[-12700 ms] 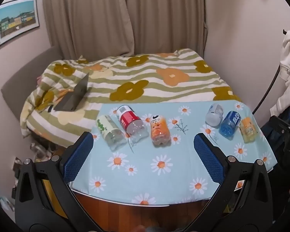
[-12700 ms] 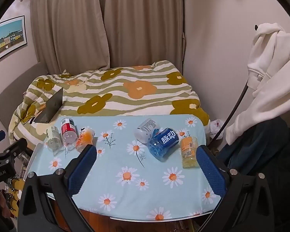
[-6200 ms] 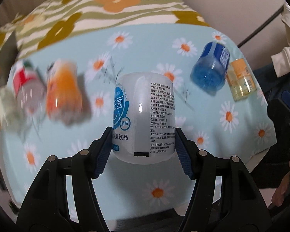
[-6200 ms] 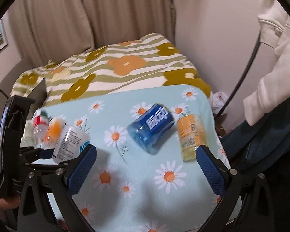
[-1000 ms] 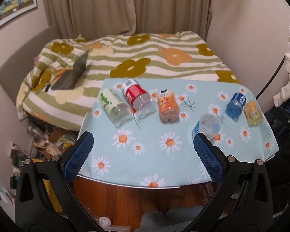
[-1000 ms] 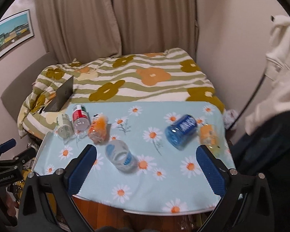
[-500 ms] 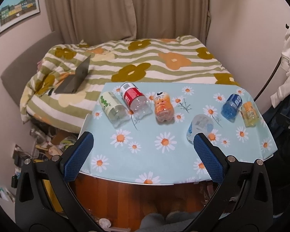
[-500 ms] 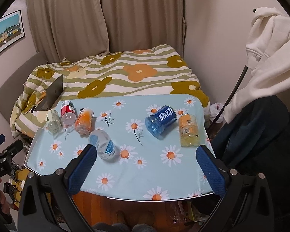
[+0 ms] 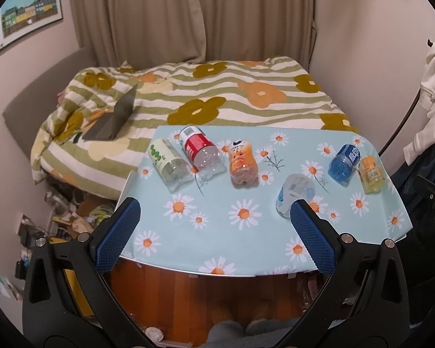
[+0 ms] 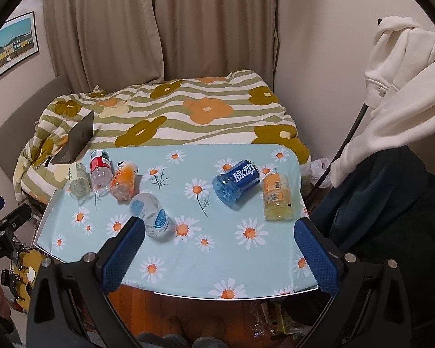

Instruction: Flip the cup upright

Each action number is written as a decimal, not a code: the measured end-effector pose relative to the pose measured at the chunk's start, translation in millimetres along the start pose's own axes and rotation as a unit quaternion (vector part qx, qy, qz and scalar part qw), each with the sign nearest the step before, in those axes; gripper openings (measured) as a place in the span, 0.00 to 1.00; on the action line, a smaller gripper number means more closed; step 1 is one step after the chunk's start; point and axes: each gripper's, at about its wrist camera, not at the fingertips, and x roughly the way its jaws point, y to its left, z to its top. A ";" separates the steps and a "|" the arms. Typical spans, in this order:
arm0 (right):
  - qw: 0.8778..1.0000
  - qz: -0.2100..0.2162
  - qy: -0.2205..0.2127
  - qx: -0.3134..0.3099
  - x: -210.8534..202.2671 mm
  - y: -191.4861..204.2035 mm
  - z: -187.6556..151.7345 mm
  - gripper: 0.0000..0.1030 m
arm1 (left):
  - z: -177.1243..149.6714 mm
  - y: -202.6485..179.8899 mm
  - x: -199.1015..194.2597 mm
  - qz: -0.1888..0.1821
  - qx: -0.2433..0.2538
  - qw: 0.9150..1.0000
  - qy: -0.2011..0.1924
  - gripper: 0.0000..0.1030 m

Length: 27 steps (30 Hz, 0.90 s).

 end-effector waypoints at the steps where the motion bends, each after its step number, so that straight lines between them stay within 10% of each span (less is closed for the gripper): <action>1: 1.000 0.001 0.000 0.001 -0.4 -0.3 -0.1 1.00 | 0.0 -0.1 -0.1 0.000 0.001 1.000 0.000 1.00; 27: 1.000 0.005 -0.001 -0.003 0.8 2.0 5.1 1.00 | 2.8 -4.6 0.0 -0.001 0.002 1.000 0.000 1.00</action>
